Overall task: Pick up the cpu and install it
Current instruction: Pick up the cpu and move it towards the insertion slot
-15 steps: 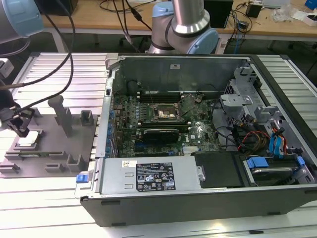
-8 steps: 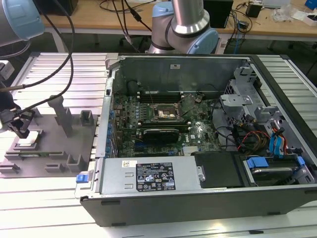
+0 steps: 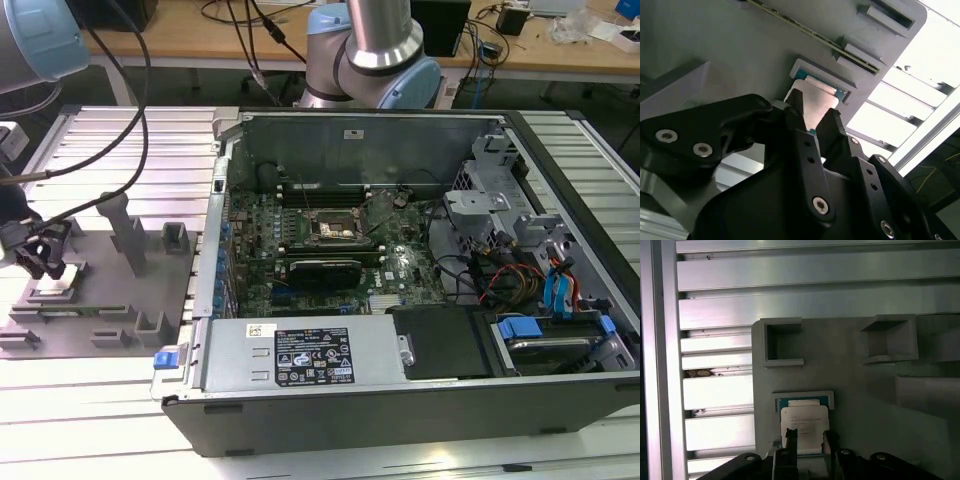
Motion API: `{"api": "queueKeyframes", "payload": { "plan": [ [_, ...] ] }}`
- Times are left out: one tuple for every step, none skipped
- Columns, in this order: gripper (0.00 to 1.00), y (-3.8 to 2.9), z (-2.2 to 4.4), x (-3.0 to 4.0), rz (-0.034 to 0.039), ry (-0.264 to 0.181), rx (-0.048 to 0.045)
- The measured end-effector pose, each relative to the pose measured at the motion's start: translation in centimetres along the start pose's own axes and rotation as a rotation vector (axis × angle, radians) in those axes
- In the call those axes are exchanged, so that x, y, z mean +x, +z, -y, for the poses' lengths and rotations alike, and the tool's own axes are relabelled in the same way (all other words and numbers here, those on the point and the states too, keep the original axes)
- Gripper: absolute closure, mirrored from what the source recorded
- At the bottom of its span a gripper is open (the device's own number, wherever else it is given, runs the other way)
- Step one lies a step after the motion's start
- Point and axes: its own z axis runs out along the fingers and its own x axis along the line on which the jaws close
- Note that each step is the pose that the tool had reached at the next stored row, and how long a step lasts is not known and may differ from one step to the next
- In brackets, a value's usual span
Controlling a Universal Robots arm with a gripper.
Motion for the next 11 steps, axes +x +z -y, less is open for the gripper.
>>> {"api": "queueKeyframes", "payload": {
  "plan": [
    [0.58,0.00,0.00,0.00,0.0000,0.000,0.0000],
    [0.58,0.00,0.00,0.00,0.0000,0.000,0.0000],
    [0.46,0.00,0.00,0.01,0.0000,0.000,0.0001],
    [0.46,0.00,0.00,0.01,0.0000,0.000,0.0000],
    [0.40,0.00,0.00,0.01,0.0000,0.000,0.0000],
    [0.40,0.01,0.00,0.02,0.0001,0.000,-0.0001],
    [0.40,0.06,0.01,0.02,0.0002,0.000,-0.0001],
    [0.40,0.27,0.02,0.03,-0.0003,0.000,0.0001],
    [0.40,0.53,0.02,0.04,-0.0013,0.000,0.0001],
    [0.40,0.72,0.03,0.05,-0.0021,0.000,0.0001],
    [0.40,0.99,0.04,0.06,-0.0036,0.000,0.0003]
  ]
}}
